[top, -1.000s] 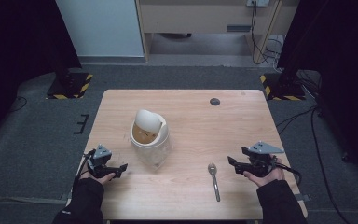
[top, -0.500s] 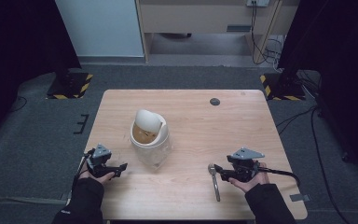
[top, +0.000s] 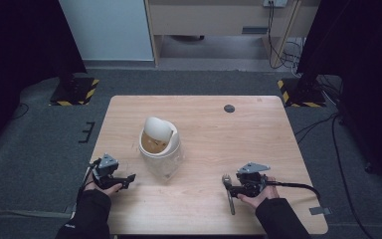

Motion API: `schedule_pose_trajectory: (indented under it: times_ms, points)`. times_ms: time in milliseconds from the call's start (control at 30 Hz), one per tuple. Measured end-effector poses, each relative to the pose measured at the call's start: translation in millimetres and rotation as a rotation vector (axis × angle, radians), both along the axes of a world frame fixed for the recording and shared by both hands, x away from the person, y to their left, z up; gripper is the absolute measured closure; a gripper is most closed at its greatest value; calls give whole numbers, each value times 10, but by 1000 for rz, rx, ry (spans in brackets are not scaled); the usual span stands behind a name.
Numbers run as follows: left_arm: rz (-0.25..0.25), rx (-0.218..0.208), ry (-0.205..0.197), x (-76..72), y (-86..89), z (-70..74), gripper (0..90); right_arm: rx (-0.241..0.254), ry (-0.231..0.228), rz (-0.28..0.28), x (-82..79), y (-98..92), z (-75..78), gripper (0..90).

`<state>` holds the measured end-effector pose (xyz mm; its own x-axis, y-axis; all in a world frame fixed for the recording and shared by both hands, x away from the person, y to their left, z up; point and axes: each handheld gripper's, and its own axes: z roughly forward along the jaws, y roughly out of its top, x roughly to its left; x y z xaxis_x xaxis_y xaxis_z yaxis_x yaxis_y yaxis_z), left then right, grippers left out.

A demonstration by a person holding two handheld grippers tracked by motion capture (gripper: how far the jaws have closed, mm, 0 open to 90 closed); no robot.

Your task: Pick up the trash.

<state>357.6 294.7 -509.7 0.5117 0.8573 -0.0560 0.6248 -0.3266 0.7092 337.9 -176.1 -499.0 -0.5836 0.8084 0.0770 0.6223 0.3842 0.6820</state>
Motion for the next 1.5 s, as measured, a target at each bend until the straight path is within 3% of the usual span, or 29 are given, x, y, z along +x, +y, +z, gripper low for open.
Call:
schedule_pose_trajectory:
  times_ms: [567,800,1067,1300,1500]
  points:
    - [1,0,2,0,-1,5,146,-87,76,15,-17,123,-167,482]
    - [0,1,2,0,-1,6,148,-110,40,27,42,113,-176,606]
    - [1,-4,-1,-1,-3,12,149,-141,-1,103,99,84,-176,798]
    - [6,-24,-22,-12,6,53,149,-164,-20,120,123,57,-156,803]
    - [8,-53,-71,-43,4,132,153,-98,-62,106,134,12,-48,804]
